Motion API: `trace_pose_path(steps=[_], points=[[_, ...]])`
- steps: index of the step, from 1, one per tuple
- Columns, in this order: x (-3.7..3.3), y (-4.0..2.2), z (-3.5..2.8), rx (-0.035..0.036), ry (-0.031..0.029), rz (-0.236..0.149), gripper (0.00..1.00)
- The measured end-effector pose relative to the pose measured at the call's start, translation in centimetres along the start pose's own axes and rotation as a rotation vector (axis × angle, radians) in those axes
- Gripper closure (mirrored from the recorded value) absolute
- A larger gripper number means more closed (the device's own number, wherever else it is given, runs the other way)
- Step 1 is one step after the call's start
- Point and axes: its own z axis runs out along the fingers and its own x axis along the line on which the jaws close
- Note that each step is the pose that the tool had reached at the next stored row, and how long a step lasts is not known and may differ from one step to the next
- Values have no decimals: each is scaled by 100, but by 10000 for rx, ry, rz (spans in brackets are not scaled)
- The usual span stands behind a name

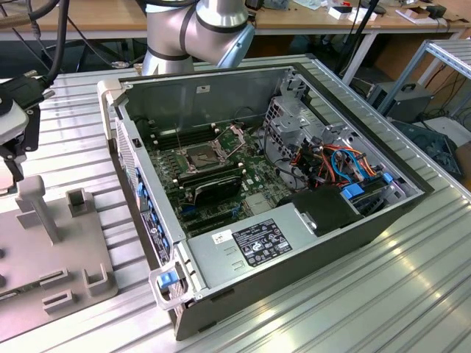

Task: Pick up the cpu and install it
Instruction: 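Pick up the cpu and move it towards the insertion slot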

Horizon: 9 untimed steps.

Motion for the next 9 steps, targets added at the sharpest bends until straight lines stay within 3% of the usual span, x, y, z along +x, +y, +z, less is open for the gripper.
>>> trace_pose_path(steps=[9], points=[[-167,-8,0,0,0,-1,45]])
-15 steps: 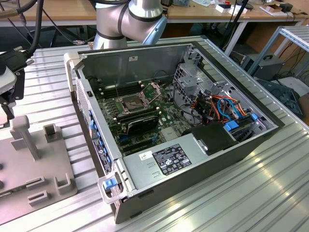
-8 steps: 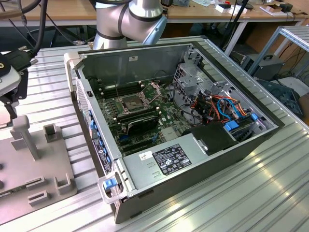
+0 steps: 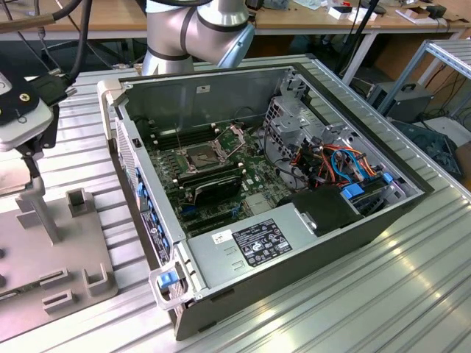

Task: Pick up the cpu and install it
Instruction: 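Pick up the cpu and move it towards the insertion slot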

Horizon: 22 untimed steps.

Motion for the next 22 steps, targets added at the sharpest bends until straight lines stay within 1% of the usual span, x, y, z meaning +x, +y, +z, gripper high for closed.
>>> trace_pose_path(steps=[6,11,13,22], points=[[-104,-4,0,-1,-1,1,45],[-112,-5,0,0,0,1,45],[-125,-5,0,-1,0,-1,45],[-289,-12,0,-1,0,0,45]])
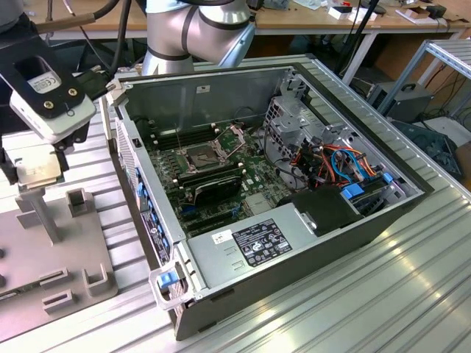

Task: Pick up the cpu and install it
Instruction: 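Pick up the cpu and move it towards the insertion slot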

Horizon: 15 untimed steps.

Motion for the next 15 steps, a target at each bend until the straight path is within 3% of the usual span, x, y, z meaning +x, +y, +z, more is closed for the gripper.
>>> trace_pose_path(steps=[9,15], points=[[-197,-9,0,0,0,1,45],[-241,-11,0,1,0,3,45]])
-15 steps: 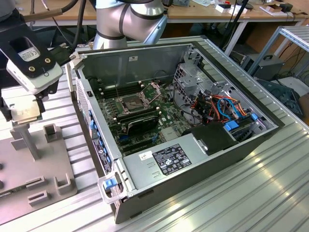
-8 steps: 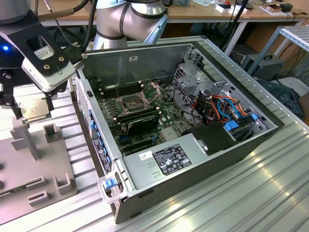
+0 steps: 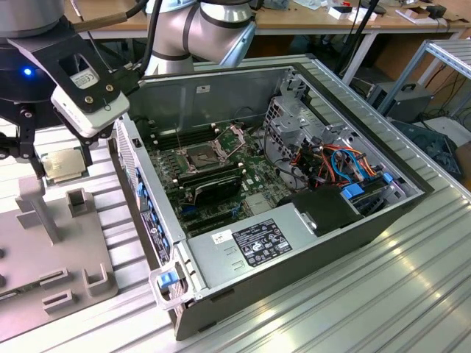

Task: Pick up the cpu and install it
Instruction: 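Pick up the cpu and move it towards the insertion slot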

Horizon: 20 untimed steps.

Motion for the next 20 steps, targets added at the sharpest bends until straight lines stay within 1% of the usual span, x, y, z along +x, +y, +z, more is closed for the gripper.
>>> trace_pose_path(steps=[14,18,20], points=[[-4,0,0,0,0,-2,45],[-23,-1,0,0,0,-3,45],[-46,-2,0,0,0,-2,45]])
